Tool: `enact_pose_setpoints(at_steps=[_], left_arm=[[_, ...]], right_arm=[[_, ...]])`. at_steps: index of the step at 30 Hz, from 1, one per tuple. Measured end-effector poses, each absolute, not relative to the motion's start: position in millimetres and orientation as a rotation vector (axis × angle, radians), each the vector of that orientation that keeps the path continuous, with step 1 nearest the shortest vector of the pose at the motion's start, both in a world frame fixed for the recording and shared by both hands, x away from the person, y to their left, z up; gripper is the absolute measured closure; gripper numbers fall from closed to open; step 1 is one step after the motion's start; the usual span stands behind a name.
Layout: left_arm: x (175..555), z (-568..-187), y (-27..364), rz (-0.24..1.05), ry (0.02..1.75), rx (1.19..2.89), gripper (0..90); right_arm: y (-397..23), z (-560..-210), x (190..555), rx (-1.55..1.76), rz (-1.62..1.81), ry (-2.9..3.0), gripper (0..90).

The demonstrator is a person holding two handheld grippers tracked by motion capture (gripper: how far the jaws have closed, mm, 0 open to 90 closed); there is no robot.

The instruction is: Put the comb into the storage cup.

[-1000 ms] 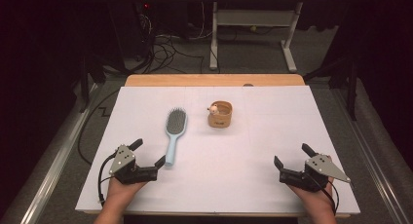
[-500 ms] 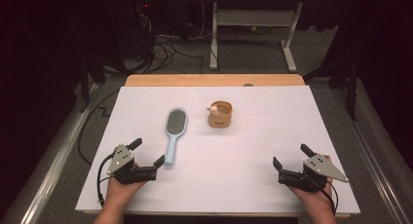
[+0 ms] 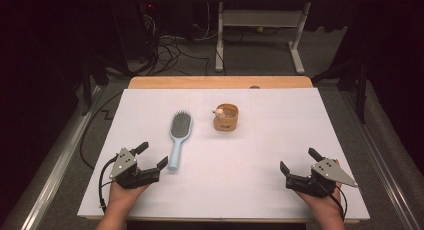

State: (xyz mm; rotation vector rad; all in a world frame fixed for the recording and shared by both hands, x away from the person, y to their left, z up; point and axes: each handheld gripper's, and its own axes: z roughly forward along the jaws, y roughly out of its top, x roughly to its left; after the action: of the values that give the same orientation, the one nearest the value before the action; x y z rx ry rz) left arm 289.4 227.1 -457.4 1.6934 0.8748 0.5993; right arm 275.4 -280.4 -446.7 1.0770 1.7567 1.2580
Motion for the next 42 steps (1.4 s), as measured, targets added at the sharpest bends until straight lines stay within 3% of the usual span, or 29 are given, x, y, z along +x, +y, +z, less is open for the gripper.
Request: enact_pose_setpoints(at_steps=[7,36,42], left_arm=[[289,-457,224,0.613,0.889,1.700,21.2],[289,-451,203,0.515,0.854,1.788,82.1],[294,-455,197,0.493,0.902,1.822,89.3]], right_arm=[[-281,-446,275,1.075,1.261,1.757,0.2],[-279,-446,275,1.076,1.260,1.758,0.2],[-279,-446,275,1.070,1.267,1.758,0.2]])
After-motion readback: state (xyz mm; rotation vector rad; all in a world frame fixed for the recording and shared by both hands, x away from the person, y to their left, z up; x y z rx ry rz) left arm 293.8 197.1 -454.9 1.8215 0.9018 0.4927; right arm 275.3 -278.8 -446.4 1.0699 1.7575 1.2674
